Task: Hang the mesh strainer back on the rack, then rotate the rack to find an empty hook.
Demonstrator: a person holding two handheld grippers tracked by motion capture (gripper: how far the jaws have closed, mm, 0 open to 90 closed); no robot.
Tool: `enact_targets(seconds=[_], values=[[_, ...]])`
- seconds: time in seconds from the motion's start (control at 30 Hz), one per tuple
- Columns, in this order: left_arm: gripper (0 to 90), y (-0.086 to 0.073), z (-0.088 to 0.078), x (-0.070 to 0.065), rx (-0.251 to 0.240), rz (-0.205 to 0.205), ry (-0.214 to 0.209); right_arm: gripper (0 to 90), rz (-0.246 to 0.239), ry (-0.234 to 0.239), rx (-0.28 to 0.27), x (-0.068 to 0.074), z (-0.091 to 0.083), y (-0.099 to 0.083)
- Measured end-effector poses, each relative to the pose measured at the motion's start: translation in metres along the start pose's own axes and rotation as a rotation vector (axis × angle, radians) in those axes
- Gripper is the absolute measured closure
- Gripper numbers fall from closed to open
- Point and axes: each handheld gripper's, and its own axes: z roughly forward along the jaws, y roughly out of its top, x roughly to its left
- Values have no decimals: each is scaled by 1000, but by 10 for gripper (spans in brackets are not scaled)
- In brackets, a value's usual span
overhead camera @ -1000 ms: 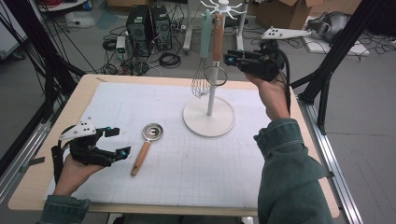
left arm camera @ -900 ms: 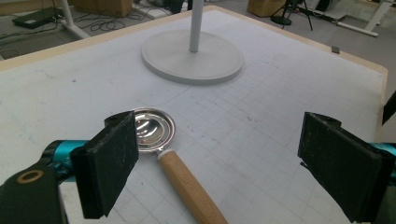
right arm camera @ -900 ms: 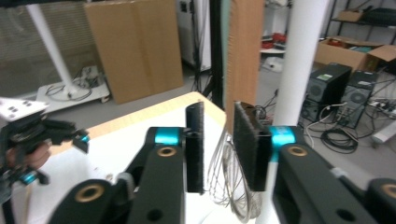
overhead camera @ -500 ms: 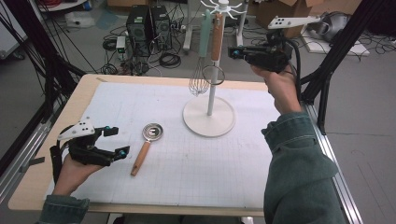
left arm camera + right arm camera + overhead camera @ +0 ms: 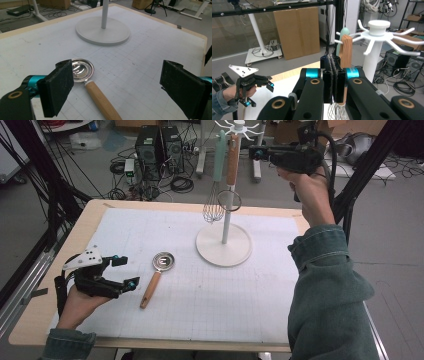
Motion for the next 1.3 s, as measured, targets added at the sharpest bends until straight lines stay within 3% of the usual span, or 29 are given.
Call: enact_targets(seconds=[0.47,1.13,1.3], values=[[124,0,0,0,2,0,-3,896,27,12,3,-10,4,-17],[123,0,2,-1,3,0,-19,897,26,-68,-17,-33,-2,2],[123,0,2,-1,2,3,-18,897,23,-61,-20,-33,2,3]])
